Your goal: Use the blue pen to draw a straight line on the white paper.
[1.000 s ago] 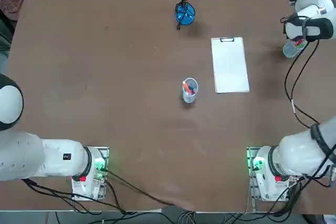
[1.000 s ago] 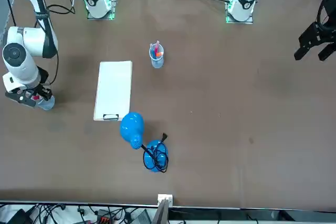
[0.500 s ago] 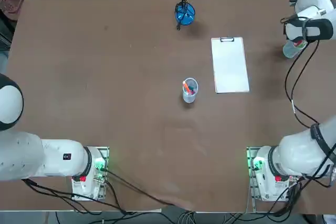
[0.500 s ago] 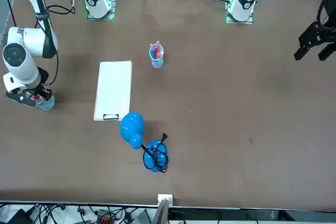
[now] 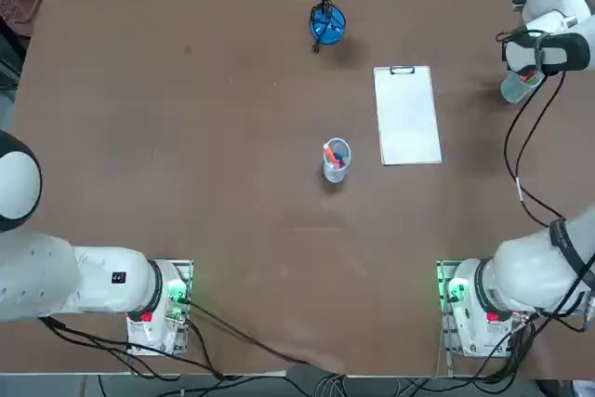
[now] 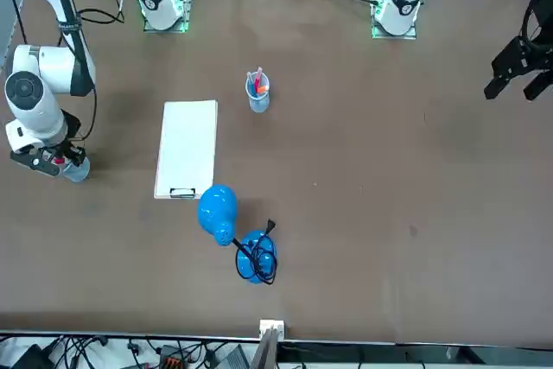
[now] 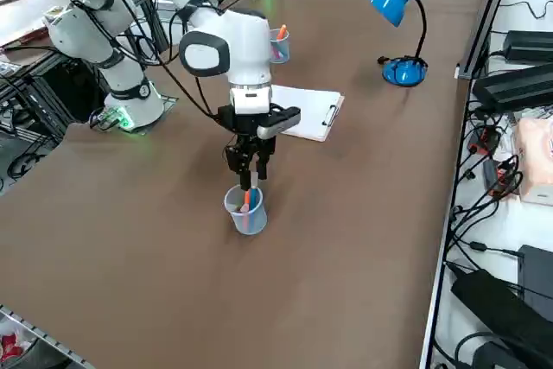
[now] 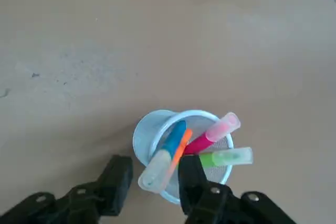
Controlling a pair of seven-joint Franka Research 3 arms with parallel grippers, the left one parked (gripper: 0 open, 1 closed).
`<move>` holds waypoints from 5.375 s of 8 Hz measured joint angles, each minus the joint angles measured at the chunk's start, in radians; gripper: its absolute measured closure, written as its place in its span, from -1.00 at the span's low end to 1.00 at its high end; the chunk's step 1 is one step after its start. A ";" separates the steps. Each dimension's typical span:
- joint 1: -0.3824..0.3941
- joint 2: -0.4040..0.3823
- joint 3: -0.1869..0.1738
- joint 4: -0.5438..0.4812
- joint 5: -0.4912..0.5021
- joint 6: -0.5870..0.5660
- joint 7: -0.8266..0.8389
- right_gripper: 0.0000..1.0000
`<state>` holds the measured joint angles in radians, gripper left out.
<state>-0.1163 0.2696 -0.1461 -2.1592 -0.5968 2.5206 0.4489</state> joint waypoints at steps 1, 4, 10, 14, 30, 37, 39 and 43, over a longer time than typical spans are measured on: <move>-0.001 0.000 0.000 0.000 -0.001 0.000 0.000 -0.05; -0.002 0.003 0.000 -0.001 -0.021 0.000 0.003 0.00; -0.003 0.010 0.000 -0.001 -0.022 0.006 0.011 0.19; -0.003 0.010 0.000 0.000 -0.035 0.010 0.021 0.21; -0.003 0.007 -0.001 0.012 -0.051 0.011 0.027 0.67; -0.002 -0.058 0.000 0.036 -0.051 -0.014 0.028 0.67; 0.001 -0.102 0.005 0.040 -0.051 -0.074 0.027 0.67; 0.067 -0.203 0.033 0.124 0.028 -0.360 0.027 0.67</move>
<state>-0.0491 0.0662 -0.1126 -2.0353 -0.5685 2.1610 0.4756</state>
